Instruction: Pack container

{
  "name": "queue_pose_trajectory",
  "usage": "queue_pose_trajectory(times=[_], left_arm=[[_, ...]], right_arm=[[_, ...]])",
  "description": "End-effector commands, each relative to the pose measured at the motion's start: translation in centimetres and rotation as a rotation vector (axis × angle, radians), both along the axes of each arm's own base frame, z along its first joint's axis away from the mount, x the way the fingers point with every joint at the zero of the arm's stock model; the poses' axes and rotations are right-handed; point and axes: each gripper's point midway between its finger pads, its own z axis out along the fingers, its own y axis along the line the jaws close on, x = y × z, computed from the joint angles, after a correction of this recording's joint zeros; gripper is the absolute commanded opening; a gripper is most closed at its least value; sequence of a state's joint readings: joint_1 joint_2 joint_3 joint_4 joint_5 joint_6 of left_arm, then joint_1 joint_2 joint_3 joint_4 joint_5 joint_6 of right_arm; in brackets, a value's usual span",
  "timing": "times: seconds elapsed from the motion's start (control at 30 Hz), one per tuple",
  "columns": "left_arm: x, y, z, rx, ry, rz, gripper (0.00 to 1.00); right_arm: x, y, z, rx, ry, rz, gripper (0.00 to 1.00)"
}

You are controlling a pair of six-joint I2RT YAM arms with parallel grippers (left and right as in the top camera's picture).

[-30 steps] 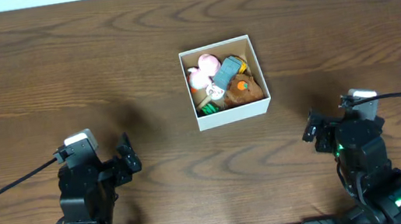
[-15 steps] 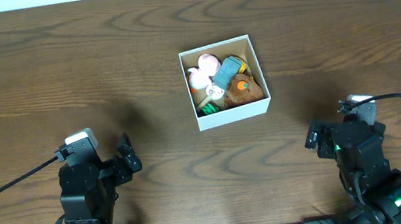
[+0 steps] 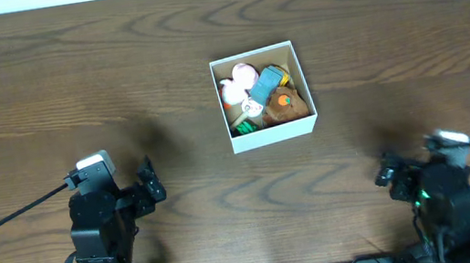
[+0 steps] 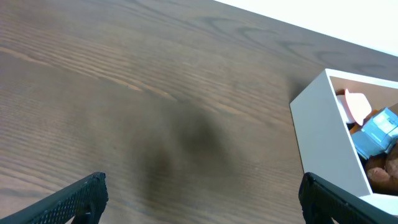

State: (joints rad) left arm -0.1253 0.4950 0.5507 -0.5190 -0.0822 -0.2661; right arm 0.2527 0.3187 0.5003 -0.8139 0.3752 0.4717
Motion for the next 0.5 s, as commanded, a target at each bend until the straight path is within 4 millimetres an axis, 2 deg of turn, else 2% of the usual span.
queue_pose_trajectory(times=[0.0,0.17,0.33,0.4,0.47], left_arm=[[0.0,0.1,0.2,-0.004,-0.004,0.009,0.98],[0.0,0.1,0.2,-0.004,-0.004,0.009,0.98],[0.0,0.1,0.2,-0.004,-0.004,0.009,0.98],[0.0,0.1,0.2,-0.004,-0.004,0.009,0.98],[0.0,0.1,0.2,-0.004,-0.004,0.009,0.98]], right_arm=[[-0.2,-0.7,-1.6,0.110,-0.061,-0.078,0.99],[1.6,-1.5,-1.4,0.129,-0.252,-0.110,0.99],[3.8,-2.0,1.7,0.012,-0.522,-0.069,0.99],[4.3,-1.5,2.5,-0.072,-0.587,-0.002,0.99],[4.7,-0.5,2.3,-0.156,-0.592,0.087,0.99]])
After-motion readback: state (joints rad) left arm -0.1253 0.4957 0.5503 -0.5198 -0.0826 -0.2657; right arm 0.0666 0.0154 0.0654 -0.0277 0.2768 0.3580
